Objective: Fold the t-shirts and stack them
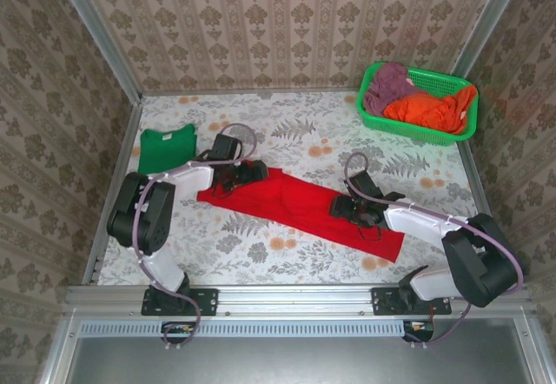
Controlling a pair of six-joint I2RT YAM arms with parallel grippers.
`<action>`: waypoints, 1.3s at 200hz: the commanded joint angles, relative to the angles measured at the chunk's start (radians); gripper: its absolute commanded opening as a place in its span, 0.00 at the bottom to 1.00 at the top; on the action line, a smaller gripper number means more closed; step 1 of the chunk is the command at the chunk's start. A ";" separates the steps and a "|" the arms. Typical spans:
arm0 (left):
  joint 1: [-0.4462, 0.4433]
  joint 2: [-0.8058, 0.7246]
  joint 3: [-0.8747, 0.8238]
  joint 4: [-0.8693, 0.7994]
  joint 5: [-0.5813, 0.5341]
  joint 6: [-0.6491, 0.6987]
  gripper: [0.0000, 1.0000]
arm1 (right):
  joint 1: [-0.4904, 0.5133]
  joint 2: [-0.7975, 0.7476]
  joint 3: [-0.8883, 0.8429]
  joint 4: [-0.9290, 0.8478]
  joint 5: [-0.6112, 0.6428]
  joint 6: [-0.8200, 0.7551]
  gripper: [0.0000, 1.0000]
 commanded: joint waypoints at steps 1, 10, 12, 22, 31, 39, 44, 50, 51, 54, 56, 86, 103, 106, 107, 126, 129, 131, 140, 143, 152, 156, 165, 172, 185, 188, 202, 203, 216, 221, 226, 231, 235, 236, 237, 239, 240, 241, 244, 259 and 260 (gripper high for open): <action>0.028 0.147 0.095 -0.065 -0.007 0.064 0.95 | -0.006 0.060 -0.020 -0.052 -0.065 0.022 0.71; 0.036 0.196 0.172 -0.091 -0.006 0.079 0.95 | -0.004 0.070 -0.017 -0.039 -0.089 0.015 0.71; 0.037 0.207 0.192 -0.098 -0.006 0.082 0.95 | -0.003 0.073 -0.016 -0.037 -0.094 0.015 0.71; 0.046 0.266 0.282 -0.134 -0.009 0.101 0.95 | 0.003 0.085 -0.005 -0.034 -0.113 0.007 0.71; 0.052 0.316 0.365 -0.171 -0.017 0.119 0.96 | 0.015 0.095 0.004 -0.030 -0.126 0.001 0.71; 0.056 0.365 0.447 -0.208 -0.022 0.137 0.96 | 0.030 0.106 0.014 -0.027 -0.136 -0.002 0.71; 0.058 0.398 0.501 -0.236 -0.026 0.151 0.97 | 0.040 0.114 0.020 -0.025 -0.144 -0.003 0.71; 0.059 0.435 0.559 -0.270 -0.034 0.168 0.97 | 0.055 0.124 0.029 -0.024 -0.152 -0.004 0.71; 0.059 0.441 0.569 -0.276 -0.037 0.171 0.97 | 0.058 0.126 0.031 -0.023 -0.152 -0.003 0.70; 0.057 0.459 0.600 -0.295 -0.042 0.179 0.97 | 0.066 0.132 0.036 -0.022 -0.155 -0.003 0.71; 0.057 0.471 0.620 -0.306 -0.048 0.184 0.98 | 0.072 0.136 0.039 -0.022 -0.157 -0.002 0.71; 0.054 0.613 0.853 -0.425 -0.068 0.246 0.99 | 0.196 0.205 0.103 -0.002 -0.174 0.010 0.71; 0.051 0.687 0.980 -0.481 -0.054 0.271 0.99 | 0.258 0.272 0.166 0.017 -0.190 0.022 0.70; 0.048 0.701 1.002 -0.488 -0.052 0.273 0.99 | 0.269 0.285 0.178 0.020 -0.195 0.023 0.70; 0.048 0.706 1.010 -0.492 -0.051 0.275 0.99 | 0.273 0.289 0.183 0.020 -0.195 0.023 0.71; 0.040 0.804 1.173 -0.565 -0.036 0.291 1.00 | 0.333 0.372 0.276 0.025 -0.214 0.023 0.70; 0.039 0.820 1.201 -0.579 -0.033 0.292 1.00 | 0.341 0.384 0.291 0.024 -0.216 0.023 0.71; 0.038 0.829 1.221 -0.586 -0.031 0.292 1.00 | 0.346 0.393 0.302 0.024 -0.217 0.022 0.71; 0.035 0.880 1.310 -0.627 -0.020 0.297 1.00 | 0.366 0.426 0.348 0.024 -0.226 0.014 0.70; 0.034 0.895 1.338 -0.637 -0.015 0.298 1.00 | 0.372 0.438 0.363 0.021 -0.229 0.011 0.70; 0.033 0.936 1.420 -0.659 0.001 0.296 1.00 | 0.388 0.467 0.409 0.014 -0.238 0.003 0.70; 0.031 0.950 1.449 -0.664 0.009 0.293 1.00 | 0.390 0.477 0.426 0.014 -0.241 -0.001 0.70; 0.031 0.982 1.501 -0.661 0.029 0.283 1.00 | 0.401 0.490 0.457 0.015 -0.247 -0.013 0.71; 0.031 1.001 1.534 -0.658 0.046 0.271 1.00 | 0.404 0.491 0.474 0.021 -0.248 -0.020 0.71; 0.033 1.015 1.567 -0.645 0.077 0.252 1.00 | 0.404 0.466 0.479 0.051 -0.249 -0.042 0.71; 0.033 1.014 1.567 -0.640 0.084 0.248 1.00 | 0.404 0.456 0.477 0.057 -0.245 -0.049 0.71; 0.031 0.994 1.567 -0.625 0.103 0.240 1.00 | 0.403 0.393 0.459 0.078 -0.205 -0.089 0.71; 0.031 0.993 1.566 -0.624 0.104 0.239 1.00 | 0.402 0.389 0.457 0.079 -0.201 -0.092 0.71; 0.030 0.960 1.566 -0.623 0.114 0.242 1.00 | 0.398 0.327 0.439 0.079 -0.151 -0.130 0.71; 0.031 0.946 1.563 -0.622 0.122 0.243 1.00 | 0.392 0.304 0.431 0.080 -0.131 -0.142 0.71; 0.031 0.923 1.556 -0.618 0.128 0.245 1.00 | 0.385 0.281 0.423 0.082 -0.113 -0.150 0.71; 0.031 0.900 1.549 -0.612 0.130 0.245 1.00 | 0.375 0.263 0.413 0.089 -0.096 -0.158 0.71; 0.032 0.880 1.543 -0.609 0.126 0.243 1.00 | 0.365 0.248 0.404 0.098 -0.084 -0.161 0.71; 0.032 0.877 1.541 -0.607 0.126 0.243 1.00 | 0.363 0.243 0.402 0.100 -0.081 -0.162 0.71; 0.032 0.871 1.539 -0.606 0.125 0.243 1.00 | 0.360 0.237 0.398 0.103 -0.079 -0.162 0.72; 0.034 0.861 1.535 -0.603 0.122 0.242 1.00 | 0.355 0.229 0.393 0.109 -0.074 -0.161 0.71; 0.033 0.855 1.533 -0.602 0.121 0.242 1.00 | 0.352 0.224 0.390 0.111 -0.073 -0.161 0.71; 0.033 0.853 1.531 -0.600 0.120 0.242 1.00 | 0.349 0.220 0.387 0.115 -0.071 -0.162 0.71; 0.033 0.833 1.523 -0.596 0.118 0.244 1.00 | 0.340 0.208 0.378 0.125 -0.067 -0.162 0.71; 0.037 0.749 1.496 -0.576 0.106 0.254 1.00 | 0.287 0.162 0.340 0.184 -0.057 -0.153 0.71; 0.037 0.746 1.495 -0.575 0.105 0.254 1.00 | 0.282 0.160 0.337 0.188 -0.057 -0.153 0.71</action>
